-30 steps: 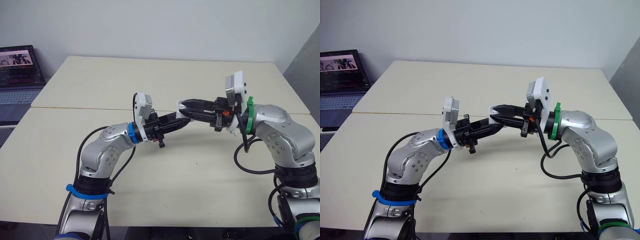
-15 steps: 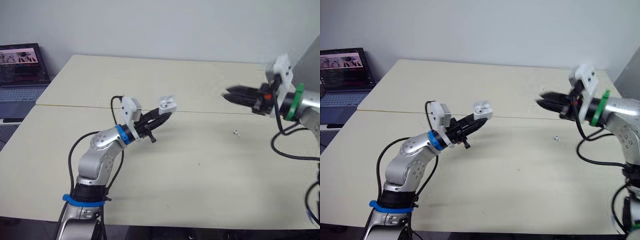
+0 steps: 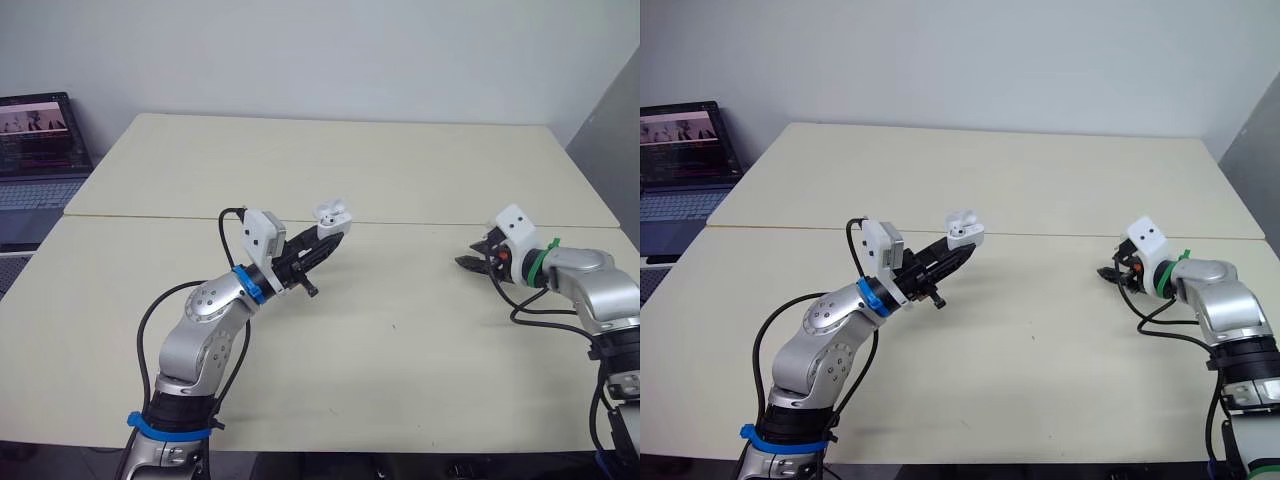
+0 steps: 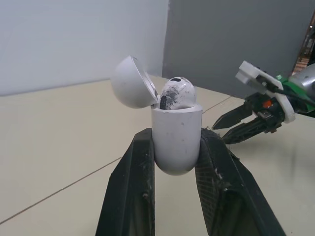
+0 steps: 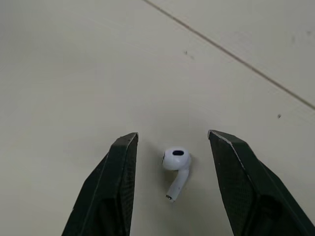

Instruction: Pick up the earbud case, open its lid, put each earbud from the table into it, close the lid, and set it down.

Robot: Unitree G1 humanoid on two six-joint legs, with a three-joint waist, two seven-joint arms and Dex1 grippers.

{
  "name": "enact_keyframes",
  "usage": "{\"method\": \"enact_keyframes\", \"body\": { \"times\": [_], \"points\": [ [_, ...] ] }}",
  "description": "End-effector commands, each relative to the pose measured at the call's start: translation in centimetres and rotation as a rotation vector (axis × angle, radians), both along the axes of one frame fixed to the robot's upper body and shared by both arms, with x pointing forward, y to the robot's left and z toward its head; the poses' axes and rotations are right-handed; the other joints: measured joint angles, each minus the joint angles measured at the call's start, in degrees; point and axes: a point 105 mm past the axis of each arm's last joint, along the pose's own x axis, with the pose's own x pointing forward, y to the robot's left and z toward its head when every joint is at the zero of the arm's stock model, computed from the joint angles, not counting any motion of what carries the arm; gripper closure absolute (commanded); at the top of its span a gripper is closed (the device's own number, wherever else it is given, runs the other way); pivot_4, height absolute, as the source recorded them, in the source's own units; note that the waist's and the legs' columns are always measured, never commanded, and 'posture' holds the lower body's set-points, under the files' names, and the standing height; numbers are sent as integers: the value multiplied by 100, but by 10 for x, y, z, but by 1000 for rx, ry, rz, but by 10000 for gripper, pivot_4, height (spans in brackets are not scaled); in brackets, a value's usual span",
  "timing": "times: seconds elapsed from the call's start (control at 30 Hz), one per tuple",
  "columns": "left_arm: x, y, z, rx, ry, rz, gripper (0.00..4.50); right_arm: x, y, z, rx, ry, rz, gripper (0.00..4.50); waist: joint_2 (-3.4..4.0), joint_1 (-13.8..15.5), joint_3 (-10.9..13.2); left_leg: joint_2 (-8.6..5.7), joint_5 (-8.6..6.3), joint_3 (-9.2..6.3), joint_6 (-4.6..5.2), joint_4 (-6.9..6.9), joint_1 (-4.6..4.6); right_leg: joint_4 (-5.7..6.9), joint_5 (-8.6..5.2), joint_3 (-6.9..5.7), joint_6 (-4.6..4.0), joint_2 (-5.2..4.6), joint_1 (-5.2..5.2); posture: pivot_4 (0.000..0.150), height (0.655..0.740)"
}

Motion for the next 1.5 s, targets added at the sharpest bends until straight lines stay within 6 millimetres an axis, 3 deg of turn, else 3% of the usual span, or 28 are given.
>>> {"method": "enact_keyframes", "body": {
  "times": [0.03,0.43,0.53,0.67,0.9,1.07,1.17,1.23,1.33,1.5],
  "points": [
    [-5,0,15,-8,-61,-6,37693,6,-6,6,-48,-40,-15,21724,0,1,0,0,0,0,0,0,0,-1,0,0,-1,0,0,1500,7400],
    [-4,-1,16,3,-59,-16,37693,8,-2,-4,-19,-11,-16,21724,0,-12,0,2,0,2,0,1,18,2,-2,1,6,1,13,1500,7400],
    [-4,-2,16,4,-59,-20,37693,8,-2,-5,-16,-9,-14,27419,0,-15,0,3,0,1,0,0,19,3,-2,0,5,2,13,1500,7400],
    [-3,-4,16,3,-57,-27,37693,8,0,-6,-11,-8,-7,40621,0,-13,0,2,0,1,0,2,19,3,-2,1,6,2,16,1500,7400],
    [-4,-4,14,-1,-54,-26,37693,1,-5,-5,-64,5,48,40925,0,-8,0,2,0,1,0,3,21,3,-2,1,6,2,18,1500,7400],
    [-5,0,7,-3,-47,-6,37693,-39,-23,1,-245,136,277,40925,1,52,0,-2,-1,-4,0,-1,18,-4,-3,-5,7,-3,21,1500,7400],
    [-5,4,5,-3,-46,12,37693,-79,-54,1,-383,318,401,40925,8,88,1,-6,-1,-2,0,-1,16,-5,-3,-3,7,-7,20,1500,7400],
    [-4,5,4,-3,-47,19,37693,-94,-73,-2,-459,394,425,40925,9,91,2,-6,-1,0,0,-1,18,-7,-5,-4,9,-9,20,1500,7400],
    [-4,6,5,-3,-50,26,37693,-103,-96,-7,-538,443,423,40925,6,45,3,-2,-1,7,0,1,36,-6,-5,-1,9,-8,32,1500,7400],
    [-5,7,4,-4,-50,38,37693,-90,-108,-20,-541,393,360,40925,-8,-102,8,0,0,22,0,1,111,1,-12,13,-1,-5,93,1500,7400]
  ]
}}
